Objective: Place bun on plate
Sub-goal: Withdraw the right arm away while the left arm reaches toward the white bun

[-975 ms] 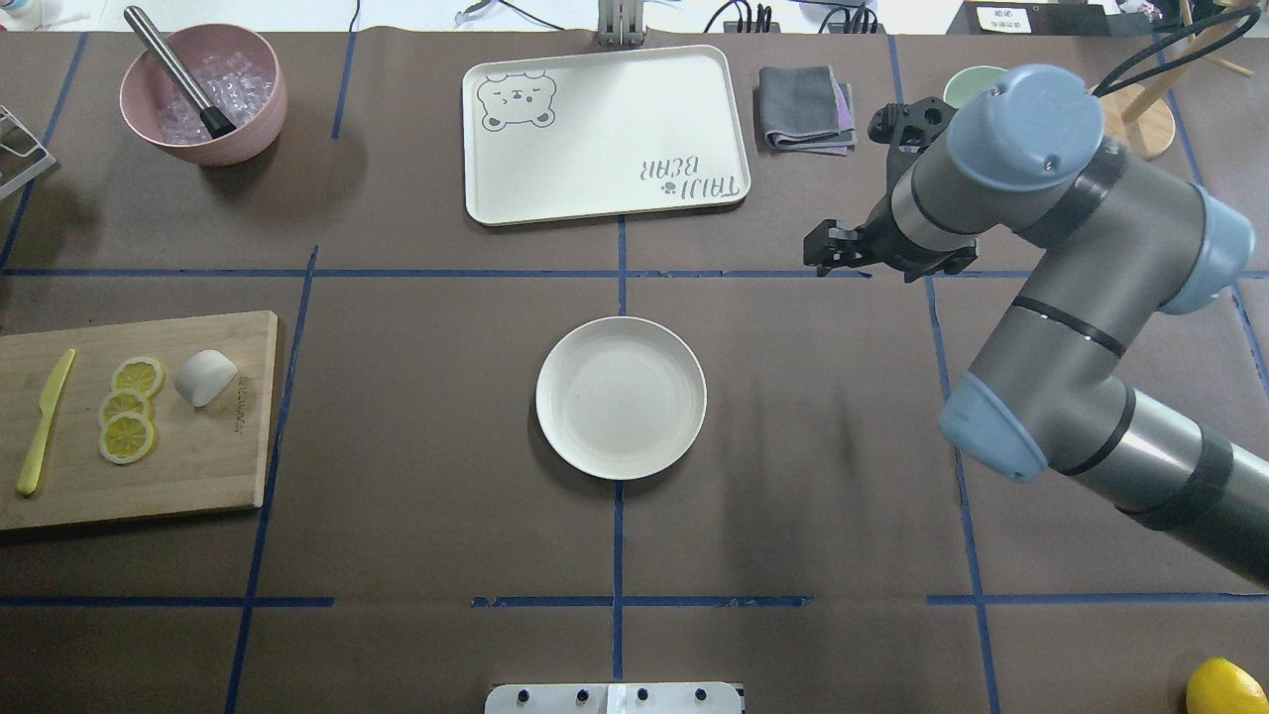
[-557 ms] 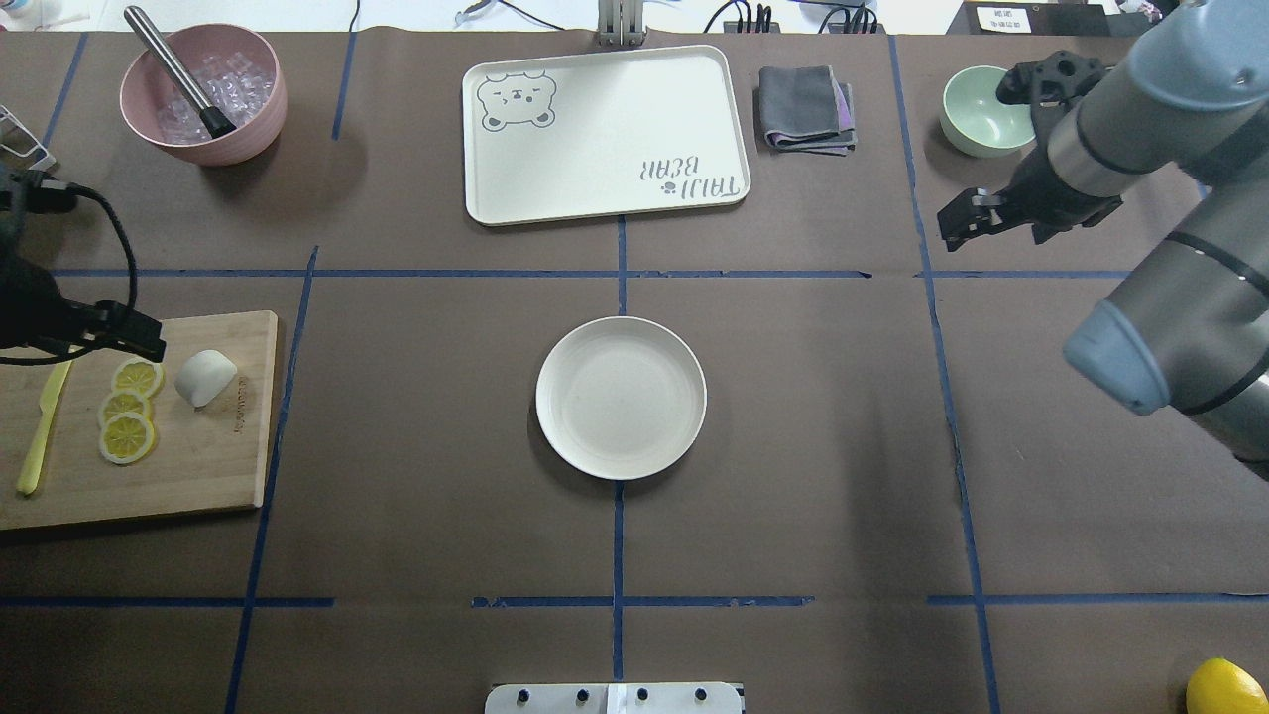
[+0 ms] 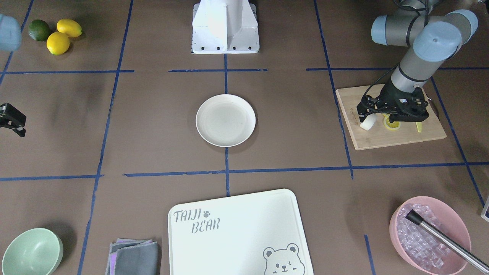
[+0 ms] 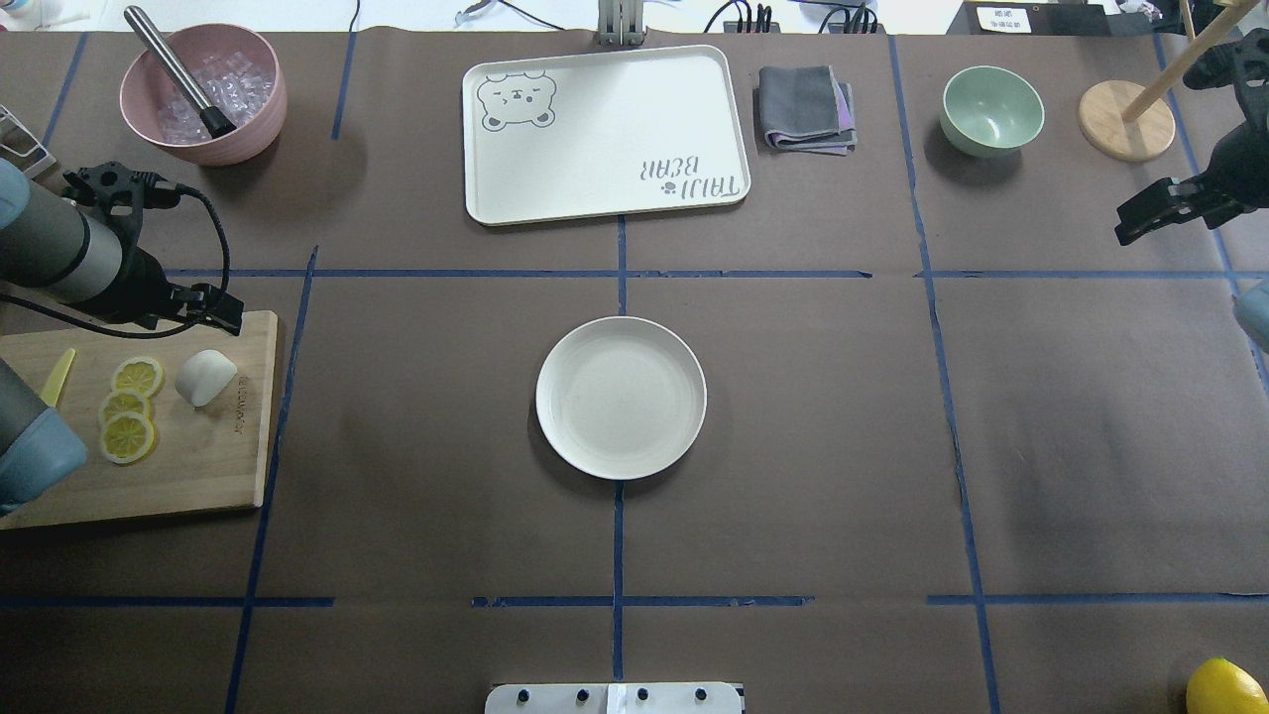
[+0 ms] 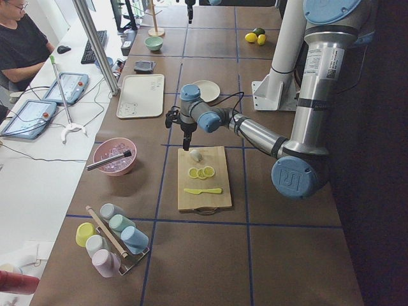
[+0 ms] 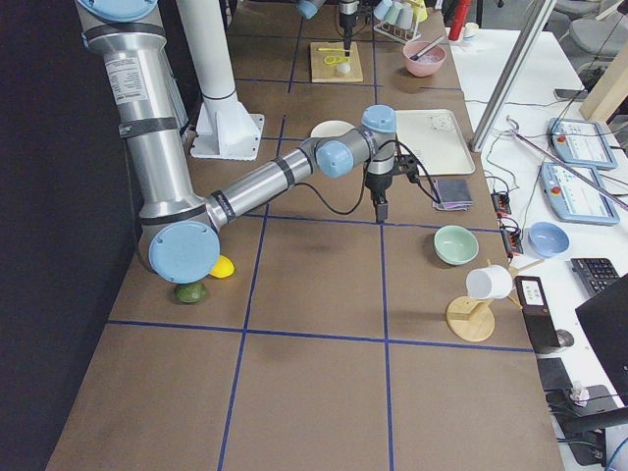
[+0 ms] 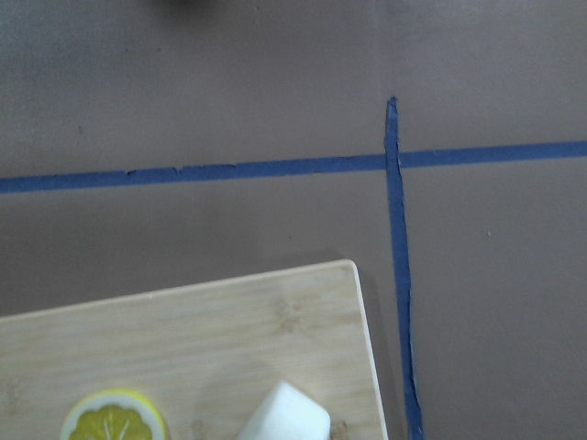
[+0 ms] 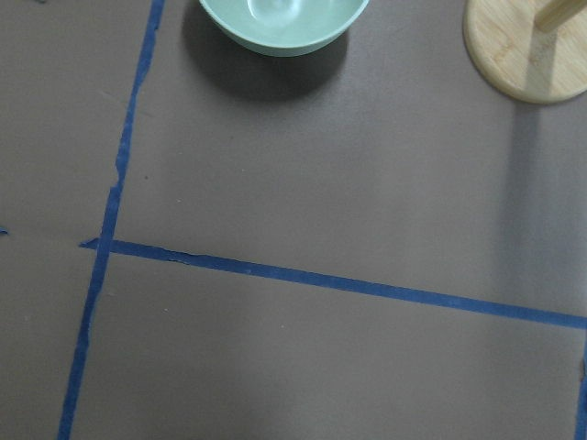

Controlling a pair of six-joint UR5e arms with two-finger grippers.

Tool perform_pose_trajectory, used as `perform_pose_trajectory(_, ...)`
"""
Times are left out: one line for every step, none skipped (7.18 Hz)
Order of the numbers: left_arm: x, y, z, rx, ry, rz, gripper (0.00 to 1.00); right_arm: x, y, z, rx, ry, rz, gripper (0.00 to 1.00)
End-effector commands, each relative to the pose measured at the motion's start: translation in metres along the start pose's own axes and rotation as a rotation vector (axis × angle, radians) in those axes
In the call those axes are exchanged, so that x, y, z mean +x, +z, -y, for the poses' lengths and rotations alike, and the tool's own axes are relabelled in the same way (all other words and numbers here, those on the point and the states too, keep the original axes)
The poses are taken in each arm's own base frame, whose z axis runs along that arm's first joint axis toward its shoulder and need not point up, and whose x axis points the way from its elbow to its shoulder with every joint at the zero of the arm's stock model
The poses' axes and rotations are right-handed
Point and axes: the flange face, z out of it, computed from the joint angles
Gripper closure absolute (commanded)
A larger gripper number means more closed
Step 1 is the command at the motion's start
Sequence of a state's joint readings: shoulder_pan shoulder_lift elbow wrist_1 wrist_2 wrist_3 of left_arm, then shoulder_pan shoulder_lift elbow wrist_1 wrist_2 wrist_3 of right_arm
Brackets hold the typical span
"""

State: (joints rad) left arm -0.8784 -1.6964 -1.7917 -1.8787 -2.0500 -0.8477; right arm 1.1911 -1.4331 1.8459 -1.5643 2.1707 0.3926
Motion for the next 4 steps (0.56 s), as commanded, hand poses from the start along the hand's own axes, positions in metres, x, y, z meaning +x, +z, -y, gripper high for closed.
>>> perform_pose_trajectory(-0.012, 0.029, -0.006, 0.022, -0.031, -0.04, 0.01, 0.013, -0.002, -0.004, -0.005, 0.003, 0.006, 0.0)
perform_pose_trajectory(-0.018, 0.034, -0.017, 0.018, -0.031, -0.046, 0.01, 0.016, -0.005, -0.004, -0.001, 0.008, 0.007, 0.0)
perform_pose_trajectory(-0.02, 0.034, -0.026, 0.013, -0.027, -0.049, 0.01, 0.019, -0.007, -0.003, 0.003, 0.012, 0.006, 0.0)
perform_pose_trajectory(-0.023, 0.035, -0.03, 0.006, -0.027, -0.047, 0.01, 0.02, -0.007, -0.004, 0.003, 0.014, 0.005, 0.0)
